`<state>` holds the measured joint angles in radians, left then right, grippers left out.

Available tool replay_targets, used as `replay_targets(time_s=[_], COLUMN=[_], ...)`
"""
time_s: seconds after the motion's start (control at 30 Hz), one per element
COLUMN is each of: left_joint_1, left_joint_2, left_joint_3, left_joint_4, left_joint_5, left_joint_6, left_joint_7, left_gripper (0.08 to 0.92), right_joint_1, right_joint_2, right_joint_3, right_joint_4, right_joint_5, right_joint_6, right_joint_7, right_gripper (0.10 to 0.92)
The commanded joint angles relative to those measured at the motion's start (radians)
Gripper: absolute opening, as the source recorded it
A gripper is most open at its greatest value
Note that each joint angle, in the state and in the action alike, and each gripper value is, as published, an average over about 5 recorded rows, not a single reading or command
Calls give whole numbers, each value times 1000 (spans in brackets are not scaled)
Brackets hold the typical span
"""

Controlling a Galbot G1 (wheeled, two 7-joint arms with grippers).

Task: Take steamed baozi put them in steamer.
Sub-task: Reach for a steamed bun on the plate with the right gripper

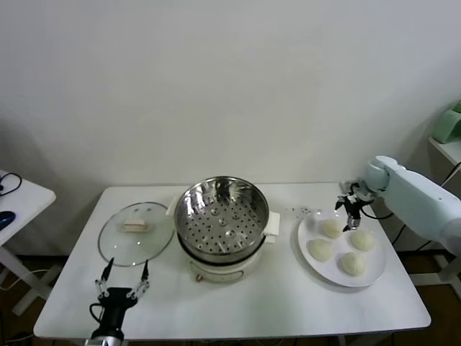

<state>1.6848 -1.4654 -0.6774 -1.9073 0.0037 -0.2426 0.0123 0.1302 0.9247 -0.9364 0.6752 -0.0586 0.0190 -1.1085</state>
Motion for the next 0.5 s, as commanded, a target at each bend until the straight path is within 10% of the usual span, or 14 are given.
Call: replay_targets(time_s=[0.03,0.5], left_joint_1=[-2,-5], left_joint_2=[1,0], left_joint_3=[-1,-5], left_joint_4=[5,10], left_joint_5=[-6,-5], left_joint_6=[3,10], left_joint_7=[0,-6], left_gripper=[823,823], right_joint_1=[-2,-39], right_joint_2=[43,75], right_joint_3=[-15,26], right_joint_4=[-58,-94], right_joint_5=[-6,-28], right_joint_6=[4,10], right_joint_7=[-12,-9], right_gripper=[823,823])
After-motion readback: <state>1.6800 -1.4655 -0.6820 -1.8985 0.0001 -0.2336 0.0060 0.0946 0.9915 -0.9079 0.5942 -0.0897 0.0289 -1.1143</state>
